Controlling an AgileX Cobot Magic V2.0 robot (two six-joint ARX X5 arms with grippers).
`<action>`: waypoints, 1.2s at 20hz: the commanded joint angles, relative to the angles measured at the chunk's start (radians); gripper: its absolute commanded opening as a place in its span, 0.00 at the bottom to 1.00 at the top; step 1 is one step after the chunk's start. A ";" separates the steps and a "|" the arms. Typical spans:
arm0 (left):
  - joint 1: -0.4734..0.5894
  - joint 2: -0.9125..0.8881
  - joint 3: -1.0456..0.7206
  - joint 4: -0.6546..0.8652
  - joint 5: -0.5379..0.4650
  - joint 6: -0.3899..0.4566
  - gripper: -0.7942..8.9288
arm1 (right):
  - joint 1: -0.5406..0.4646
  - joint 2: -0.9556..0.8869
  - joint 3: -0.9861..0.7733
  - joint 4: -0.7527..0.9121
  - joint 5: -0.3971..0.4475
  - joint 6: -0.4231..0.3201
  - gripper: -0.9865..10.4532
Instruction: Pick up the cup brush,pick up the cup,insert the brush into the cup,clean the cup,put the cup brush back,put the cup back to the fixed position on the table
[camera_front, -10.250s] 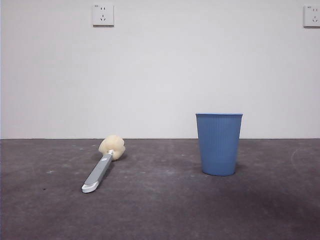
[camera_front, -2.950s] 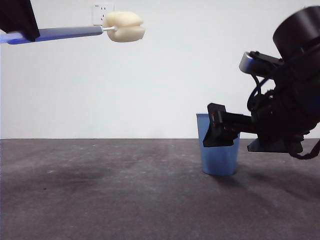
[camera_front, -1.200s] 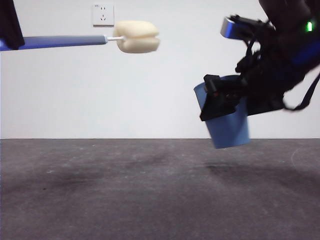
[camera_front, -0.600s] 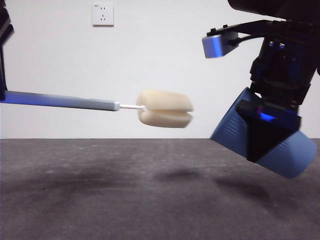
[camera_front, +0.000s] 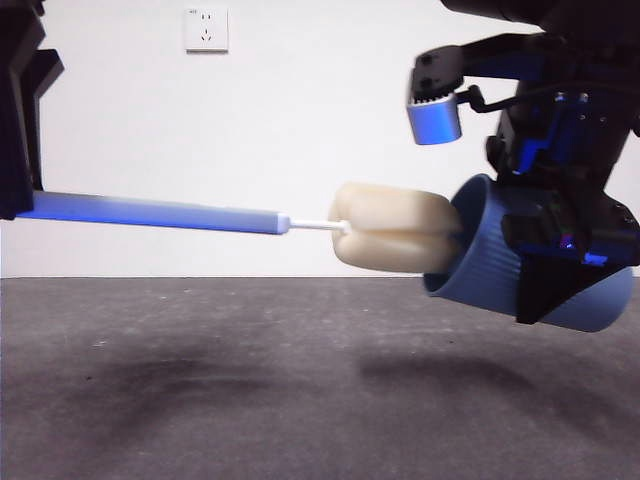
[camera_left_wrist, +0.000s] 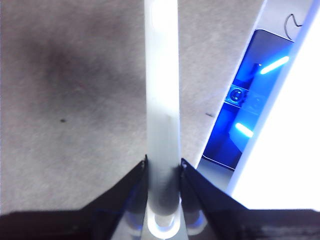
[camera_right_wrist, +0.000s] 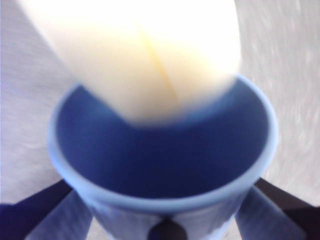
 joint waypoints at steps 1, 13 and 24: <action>-0.018 0.038 -0.003 0.009 0.008 0.006 0.07 | 0.058 0.025 0.003 0.021 0.043 -0.043 0.07; -0.089 0.117 -0.003 0.109 0.024 -0.077 0.07 | 0.246 0.116 0.003 0.050 0.109 -0.050 0.07; -0.073 0.070 -0.003 -0.022 -0.080 -0.095 0.07 | 0.150 0.114 0.003 0.007 0.165 -0.015 0.07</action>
